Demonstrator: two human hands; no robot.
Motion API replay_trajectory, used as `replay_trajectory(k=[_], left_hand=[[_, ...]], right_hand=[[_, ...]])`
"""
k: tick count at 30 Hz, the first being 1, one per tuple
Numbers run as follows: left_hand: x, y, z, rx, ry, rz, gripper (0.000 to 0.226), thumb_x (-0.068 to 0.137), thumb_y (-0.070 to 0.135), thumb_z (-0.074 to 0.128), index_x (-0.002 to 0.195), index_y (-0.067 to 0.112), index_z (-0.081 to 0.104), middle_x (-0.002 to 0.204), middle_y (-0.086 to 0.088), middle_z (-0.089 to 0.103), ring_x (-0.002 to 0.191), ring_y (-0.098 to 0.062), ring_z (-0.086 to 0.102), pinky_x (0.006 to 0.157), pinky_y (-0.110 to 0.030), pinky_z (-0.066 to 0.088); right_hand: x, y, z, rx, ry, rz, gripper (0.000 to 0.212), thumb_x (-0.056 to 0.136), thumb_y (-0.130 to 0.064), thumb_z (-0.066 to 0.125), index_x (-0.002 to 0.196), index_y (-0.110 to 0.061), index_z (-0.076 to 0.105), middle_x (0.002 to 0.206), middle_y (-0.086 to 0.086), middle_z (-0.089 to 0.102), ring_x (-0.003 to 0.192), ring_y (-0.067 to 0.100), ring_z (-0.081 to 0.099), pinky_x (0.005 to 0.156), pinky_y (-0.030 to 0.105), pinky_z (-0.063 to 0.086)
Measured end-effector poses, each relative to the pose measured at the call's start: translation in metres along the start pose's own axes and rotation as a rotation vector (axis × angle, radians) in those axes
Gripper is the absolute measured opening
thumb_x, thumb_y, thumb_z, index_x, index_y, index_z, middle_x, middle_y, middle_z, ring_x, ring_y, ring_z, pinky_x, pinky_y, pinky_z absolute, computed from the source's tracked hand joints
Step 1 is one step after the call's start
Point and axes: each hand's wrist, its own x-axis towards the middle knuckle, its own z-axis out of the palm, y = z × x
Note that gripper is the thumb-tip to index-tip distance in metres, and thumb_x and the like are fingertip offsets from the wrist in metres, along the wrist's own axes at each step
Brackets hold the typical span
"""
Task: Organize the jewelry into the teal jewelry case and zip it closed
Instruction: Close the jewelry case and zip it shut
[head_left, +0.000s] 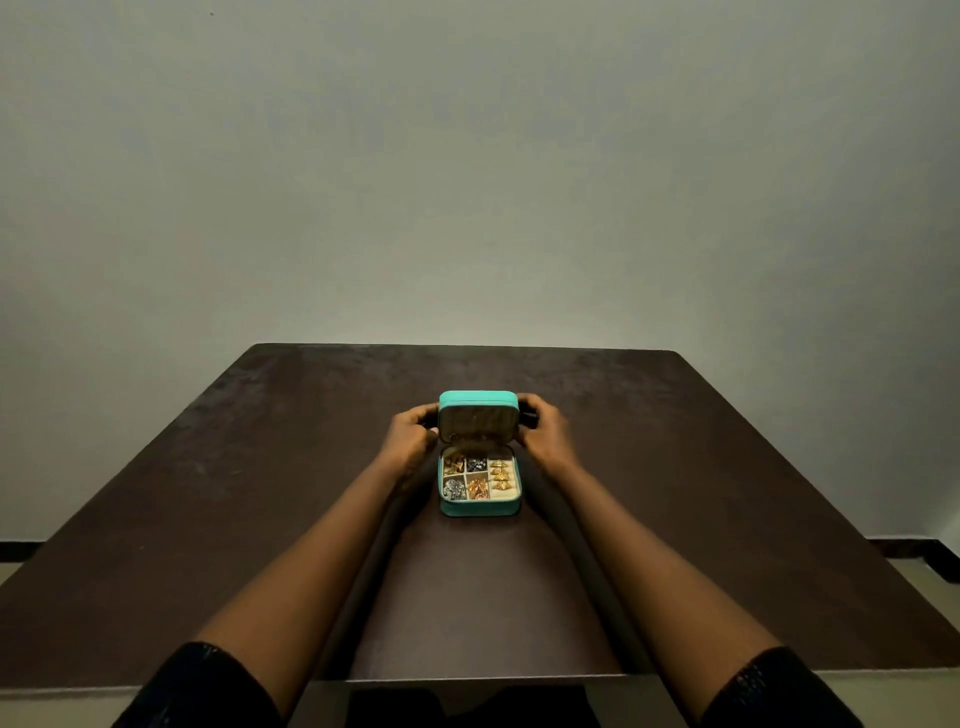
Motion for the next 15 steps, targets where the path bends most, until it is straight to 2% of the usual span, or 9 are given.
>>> replay_trajectory(k=[2, 4, 6, 9, 11, 13, 15], left_hand=[[-0.004, -0.002, -0.001, 0.055, -0.005, 0.014, 0.052, 0.085, -0.024, 0.031, 0.129, -0.005, 0.050, 0.130, -0.020, 0.055, 0.123, -0.031, 0.051, 0.096, -0.034, 0.044], [-0.008, -0.006, 0.000, 0.045, 0.013, 0.020, 0.049, 0.084, -0.026, 0.032, 0.126, -0.009, 0.052, 0.129, -0.024, 0.055, 0.122, -0.032, 0.052, 0.093, -0.031, 0.045], [-0.012, -0.009, 0.002, 0.025, 0.047, 0.014, 0.045, 0.083, -0.027, 0.033, 0.121, -0.013, 0.054, 0.131, -0.025, 0.053, 0.121, -0.031, 0.051, 0.091, -0.029, 0.044], [-0.015, -0.015, 0.001, 0.064, 0.047, 0.034, 0.044, 0.082, -0.028, 0.035, 0.117, -0.014, 0.057, 0.135, -0.021, 0.051, 0.128, -0.030, 0.046, 0.098, -0.026, 0.038], [-0.019, -0.016, 0.000, 0.082, 0.036, 0.049, 0.041, 0.083, -0.026, 0.037, 0.117, -0.015, 0.057, 0.134, -0.020, 0.051, 0.128, -0.030, 0.046, 0.100, -0.026, 0.037], [-0.021, -0.017, 0.000, 0.074, 0.041, 0.051, 0.039, 0.084, -0.026, 0.038, 0.117, -0.015, 0.057, 0.132, -0.020, 0.053, 0.126, -0.030, 0.047, 0.099, -0.026, 0.038], [-0.022, -0.019, 0.000, 0.066, 0.049, 0.054, 0.040, 0.083, -0.027, 0.038, 0.116, -0.014, 0.057, 0.125, -0.020, 0.056, 0.120, -0.028, 0.050, 0.094, -0.023, 0.042]], right_hand=[[-0.008, 0.001, -0.001, -0.066, 0.010, -0.055, 0.033, 0.084, 0.006, 0.059, 0.115, -0.003, 0.061, 0.117, 0.011, 0.061, 0.104, 0.014, 0.056, 0.090, 0.017, 0.046], [-0.016, 0.002, -0.001, -0.094, 0.034, -0.082, 0.030, 0.083, 0.009, 0.058, 0.111, -0.002, 0.063, 0.110, 0.009, 0.060, 0.096, 0.011, 0.055, 0.078, 0.000, 0.041], [-0.025, 0.003, 0.000, -0.071, 0.047, -0.085, 0.030, 0.081, 0.014, 0.054, 0.107, 0.003, 0.063, 0.104, 0.007, 0.056, 0.083, 0.005, 0.055, 0.066, -0.005, 0.039], [-0.036, 0.004, 0.000, -0.058, 0.047, -0.084, 0.030, 0.080, 0.018, 0.051, 0.105, 0.005, 0.064, 0.101, 0.006, 0.055, 0.077, -0.002, 0.054, 0.062, -0.004, 0.040], [-0.038, 0.008, 0.001, -0.132, 0.050, -0.113, 0.032, 0.080, 0.018, 0.051, 0.104, 0.004, 0.066, 0.106, 0.011, 0.057, 0.085, 0.009, 0.057, 0.069, -0.003, 0.041], [-0.036, 0.013, 0.002, -0.211, 0.027, -0.135, 0.035, 0.080, 0.019, 0.049, 0.105, 0.003, 0.067, 0.111, 0.015, 0.056, 0.098, 0.020, 0.058, 0.082, 0.009, 0.047], [-0.036, 0.015, 0.002, -0.286, 0.000, -0.159, 0.037, 0.080, 0.020, 0.047, 0.104, 0.001, 0.068, 0.111, 0.015, 0.055, 0.103, 0.025, 0.057, 0.091, 0.030, 0.050]])
